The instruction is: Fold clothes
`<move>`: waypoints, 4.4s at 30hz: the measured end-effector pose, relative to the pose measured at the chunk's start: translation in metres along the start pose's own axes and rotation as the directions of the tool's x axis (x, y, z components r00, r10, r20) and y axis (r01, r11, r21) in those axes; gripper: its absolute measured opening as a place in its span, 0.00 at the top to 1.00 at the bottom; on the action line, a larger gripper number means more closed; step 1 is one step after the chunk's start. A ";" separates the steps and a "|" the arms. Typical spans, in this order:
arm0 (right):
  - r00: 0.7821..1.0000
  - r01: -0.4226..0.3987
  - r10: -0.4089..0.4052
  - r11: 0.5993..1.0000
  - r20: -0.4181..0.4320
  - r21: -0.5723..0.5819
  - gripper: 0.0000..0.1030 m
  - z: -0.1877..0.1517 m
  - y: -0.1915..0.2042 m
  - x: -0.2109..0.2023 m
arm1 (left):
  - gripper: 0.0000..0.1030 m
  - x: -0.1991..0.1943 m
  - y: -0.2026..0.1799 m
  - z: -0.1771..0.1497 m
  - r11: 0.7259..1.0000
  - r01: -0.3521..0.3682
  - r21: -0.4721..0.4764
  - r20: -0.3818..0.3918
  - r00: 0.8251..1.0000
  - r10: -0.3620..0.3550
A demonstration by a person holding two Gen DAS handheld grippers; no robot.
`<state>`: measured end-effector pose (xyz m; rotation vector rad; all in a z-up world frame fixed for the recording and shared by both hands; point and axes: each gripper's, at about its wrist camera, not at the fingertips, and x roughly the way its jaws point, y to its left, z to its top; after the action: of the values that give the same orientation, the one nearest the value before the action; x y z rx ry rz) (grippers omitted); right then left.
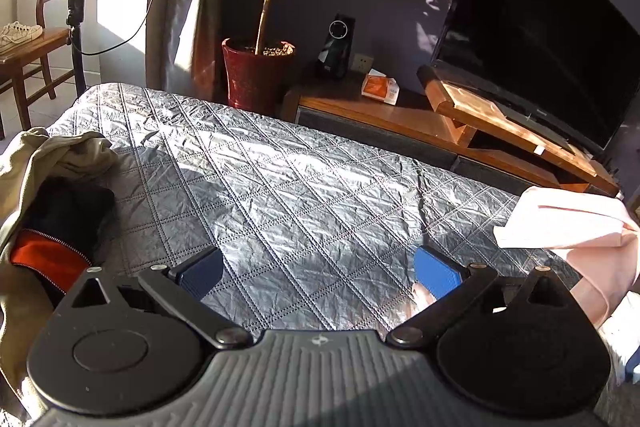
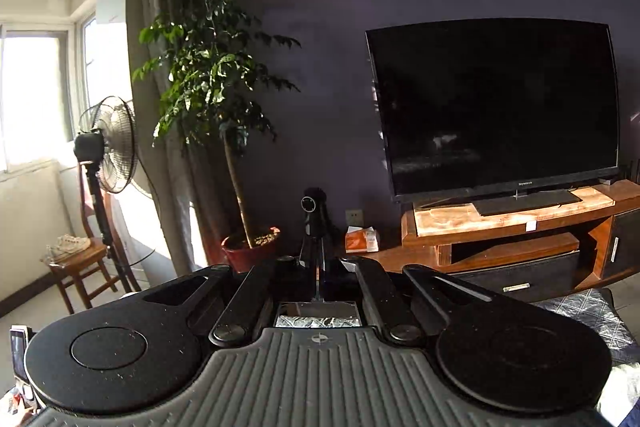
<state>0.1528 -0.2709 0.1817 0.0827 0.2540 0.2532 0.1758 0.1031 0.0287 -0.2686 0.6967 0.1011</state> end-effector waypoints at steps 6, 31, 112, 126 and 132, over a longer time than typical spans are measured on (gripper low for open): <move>0.975 -0.085 0.043 0.978 -0.217 -0.188 0.55 -0.057 0.043 0.022 | 0.02 0.000 0.003 0.003 1.000 -0.010 -0.025 -0.001 1.000 0.010; 0.786 -0.147 0.054 0.984 -0.616 -0.102 0.88 -0.223 0.114 0.167 | 0.01 0.000 0.037 0.016 0.987 -0.009 -0.162 -0.024 1.000 0.005; 0.903 0.280 -0.271 0.960 -0.333 -0.019 0.25 -0.196 -0.003 0.029 | 0.04 0.008 -0.024 -0.014 0.887 0.157 0.435 -0.198 0.977 -0.076; 0.813 -0.204 0.050 0.957 -0.580 -0.204 0.92 -0.242 0.121 0.097 | 0.04 0.012 -0.035 -0.021 0.868 0.188 0.460 -0.226 0.970 -0.090; 0.749 -0.452 0.283 0.880 -0.599 -0.149 0.83 -0.245 0.167 0.071 | 0.04 0.014 -0.035 -0.020 0.876 0.170 0.450 -0.216 0.973 -0.078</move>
<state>0.1163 -0.0798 -0.0523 -0.2422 0.7971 0.7200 0.1806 0.0641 0.0124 0.1454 0.8714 -0.2206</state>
